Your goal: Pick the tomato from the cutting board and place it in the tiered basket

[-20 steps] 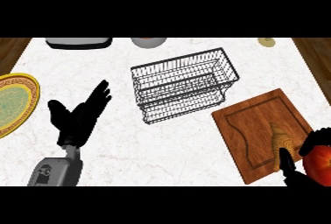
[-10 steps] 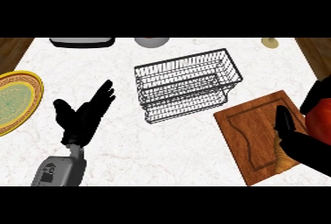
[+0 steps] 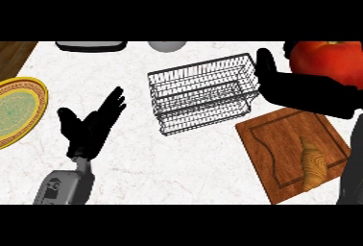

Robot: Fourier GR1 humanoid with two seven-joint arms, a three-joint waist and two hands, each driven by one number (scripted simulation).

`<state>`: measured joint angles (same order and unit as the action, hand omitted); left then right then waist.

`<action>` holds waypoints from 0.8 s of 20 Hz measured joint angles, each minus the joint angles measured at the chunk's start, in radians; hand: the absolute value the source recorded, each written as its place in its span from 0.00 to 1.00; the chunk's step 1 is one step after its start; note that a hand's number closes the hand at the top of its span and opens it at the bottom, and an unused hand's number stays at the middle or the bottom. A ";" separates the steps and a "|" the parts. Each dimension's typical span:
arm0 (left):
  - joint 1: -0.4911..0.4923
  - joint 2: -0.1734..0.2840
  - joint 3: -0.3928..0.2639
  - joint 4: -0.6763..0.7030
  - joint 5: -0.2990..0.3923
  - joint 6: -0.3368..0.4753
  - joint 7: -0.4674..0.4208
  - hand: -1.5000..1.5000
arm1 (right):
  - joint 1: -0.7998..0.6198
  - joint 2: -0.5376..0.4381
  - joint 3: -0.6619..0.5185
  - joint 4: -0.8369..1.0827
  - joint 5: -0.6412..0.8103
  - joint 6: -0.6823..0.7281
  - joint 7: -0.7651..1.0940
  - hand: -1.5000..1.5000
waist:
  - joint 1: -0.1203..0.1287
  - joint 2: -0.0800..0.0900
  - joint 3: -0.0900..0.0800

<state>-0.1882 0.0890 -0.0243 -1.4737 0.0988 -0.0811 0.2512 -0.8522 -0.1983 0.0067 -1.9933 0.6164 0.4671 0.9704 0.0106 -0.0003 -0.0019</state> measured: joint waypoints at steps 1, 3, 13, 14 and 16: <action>-0.001 -0.001 0.001 0.003 0.000 0.000 -0.002 0.50 | -0.012 0.016 0.010 0.032 0.020 -0.014 -0.001 1.00 | 0.000 0.000 0.000; 0.006 0.009 0.006 -0.010 0.006 -0.011 0.001 0.50 | -0.054 0.031 0.007 0.118 0.044 -0.044 -0.024 1.00 | 0.002 0.001 0.001; 0.013 -0.004 -0.001 -0.025 -0.003 -0.008 0.006 0.50 | -0.136 0.151 0.025 0.523 0.151 -0.326 -0.196 1.00 | 0.007 0.004 0.001; 0.017 0.006 0.006 -0.033 0.005 -0.019 0.012 0.50 | -0.136 0.160 0.021 0.565 0.154 -0.354 -0.220 1.00 | 0.008 0.004 0.001; 0.018 -0.005 -0.001 -0.022 -0.005 -0.012 0.000 0.50 | -0.133 0.174 0.029 0.627 0.123 -0.433 -0.244 1.00 | 0.011 0.006 0.001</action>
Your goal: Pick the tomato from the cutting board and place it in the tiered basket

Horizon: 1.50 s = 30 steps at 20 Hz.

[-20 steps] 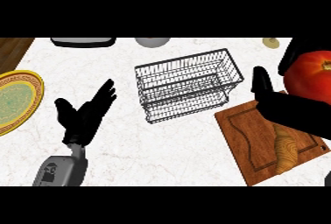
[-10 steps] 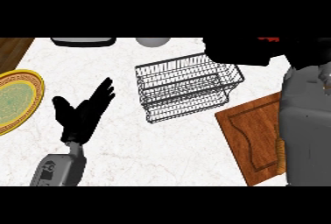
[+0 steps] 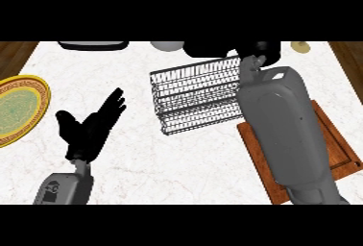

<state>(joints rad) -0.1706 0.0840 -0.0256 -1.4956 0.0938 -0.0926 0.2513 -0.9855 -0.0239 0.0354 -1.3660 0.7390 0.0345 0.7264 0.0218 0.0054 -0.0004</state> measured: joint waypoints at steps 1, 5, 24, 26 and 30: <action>-0.012 -0.002 -0.001 0.009 -0.003 0.003 0.000 0.50 | -0.009 0.005 -0.009 0.017 -0.037 -0.037 -0.005 1.00 | 0.003 0.002 0.000; -0.021 -0.022 -0.021 0.016 -0.017 0.012 -0.001 0.50 | -0.043 0.017 0.005 0.141 -0.171 -0.182 -0.078 0.00 | 0.015 0.004 0.000; -0.009 0.002 0.014 0.028 -0.008 -0.006 -0.011 0.50 | -0.188 0.000 0.033 0.405 -0.410 -0.652 -0.321 0.00 | -0.016 -0.007 0.000; -0.007 -0.003 0.017 0.034 -0.013 0.005 -0.013 0.50 | -0.150 -0.040 0.021 0.355 -0.407 -0.644 -0.277 0.00 | -0.027 -0.010 0.000; 0.006 -0.002 0.022 0.021 -0.011 0.009 -0.008 0.50 | -0.012 -0.155 -0.009 0.215 -0.445 -0.551 -0.248 0.00 | -0.042 -0.013 0.001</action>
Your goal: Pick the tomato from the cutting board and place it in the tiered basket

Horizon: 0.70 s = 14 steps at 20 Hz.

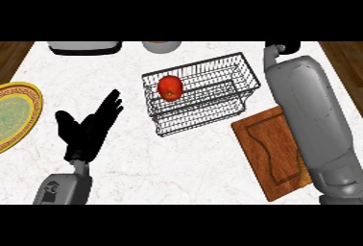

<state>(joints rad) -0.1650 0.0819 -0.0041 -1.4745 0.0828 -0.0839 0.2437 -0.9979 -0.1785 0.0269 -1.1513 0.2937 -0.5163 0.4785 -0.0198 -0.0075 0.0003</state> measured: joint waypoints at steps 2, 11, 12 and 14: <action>0.013 0.002 0.001 -0.027 0.004 0.003 0.018 0.50 | 0.084 -0.062 -0.014 -0.096 -0.037 0.071 0.008 0.00 | -0.009 -0.003 0.000; 0.048 0.009 0.013 -0.043 0.010 -0.001 0.006 0.50 | 0.441 -0.364 -0.192 -0.471 -0.332 0.465 0.015 0.00 | -0.026 -0.004 0.001; 0.058 0.001 0.004 -0.055 0.003 0.006 0.005 0.50 | 0.480 -0.395 -0.232 -0.485 -0.373 0.507 0.005 0.00 | -0.024 -0.004 0.001; 0.063 0.002 0.003 -0.059 0.003 0.004 0.004 0.50 | 0.555 -0.450 -0.316 -0.530 -0.459 0.584 0.000 0.00 | -0.024 -0.003 0.001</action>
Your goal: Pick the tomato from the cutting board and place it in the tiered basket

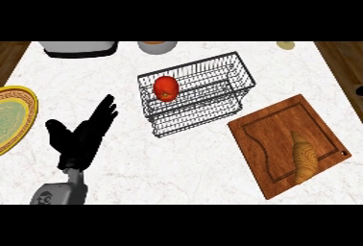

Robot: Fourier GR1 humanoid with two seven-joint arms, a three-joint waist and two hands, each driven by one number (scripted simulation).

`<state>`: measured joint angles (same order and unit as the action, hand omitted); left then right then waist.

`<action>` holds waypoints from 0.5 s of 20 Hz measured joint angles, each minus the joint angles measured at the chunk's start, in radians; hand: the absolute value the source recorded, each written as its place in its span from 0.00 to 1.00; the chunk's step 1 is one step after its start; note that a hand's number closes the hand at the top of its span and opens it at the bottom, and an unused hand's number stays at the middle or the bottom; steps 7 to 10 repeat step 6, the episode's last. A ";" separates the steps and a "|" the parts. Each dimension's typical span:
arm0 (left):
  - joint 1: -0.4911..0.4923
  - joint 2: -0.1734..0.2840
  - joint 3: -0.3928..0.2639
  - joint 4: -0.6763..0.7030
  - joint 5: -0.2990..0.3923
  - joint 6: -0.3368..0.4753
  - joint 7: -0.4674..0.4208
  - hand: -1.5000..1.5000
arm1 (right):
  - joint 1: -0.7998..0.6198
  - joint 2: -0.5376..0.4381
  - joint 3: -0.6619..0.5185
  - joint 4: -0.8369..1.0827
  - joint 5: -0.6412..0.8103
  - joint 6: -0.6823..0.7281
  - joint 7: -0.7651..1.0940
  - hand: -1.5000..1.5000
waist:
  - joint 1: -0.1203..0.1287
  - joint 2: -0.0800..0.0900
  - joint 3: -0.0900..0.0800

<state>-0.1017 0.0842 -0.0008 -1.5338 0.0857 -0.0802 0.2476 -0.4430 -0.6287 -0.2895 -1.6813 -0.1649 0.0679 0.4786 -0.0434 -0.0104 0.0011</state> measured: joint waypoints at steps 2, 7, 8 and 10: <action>-0.006 -0.004 -0.003 -0.010 -0.004 0.008 0.011 0.50 | 0.074 -0.050 -0.089 -0.003 -0.075 0.082 -0.031 0.00 | 0.002 0.001 0.000; -0.016 -0.001 -0.004 -0.008 -0.002 0.001 0.017 0.50 | 0.209 -0.121 -0.272 0.004 -0.205 0.226 -0.081 0.00 | 0.009 0.004 0.000; -0.016 -0.001 -0.004 -0.008 -0.002 0.001 0.017 0.50 | 0.209 -0.121 -0.272 0.004 -0.205 0.226 -0.081 0.00 | 0.009 0.004 0.000; -0.016 -0.001 -0.004 -0.008 -0.002 0.001 0.017 0.50 | 0.209 -0.121 -0.272 0.004 -0.205 0.226 -0.081 0.00 | 0.009 0.004 0.000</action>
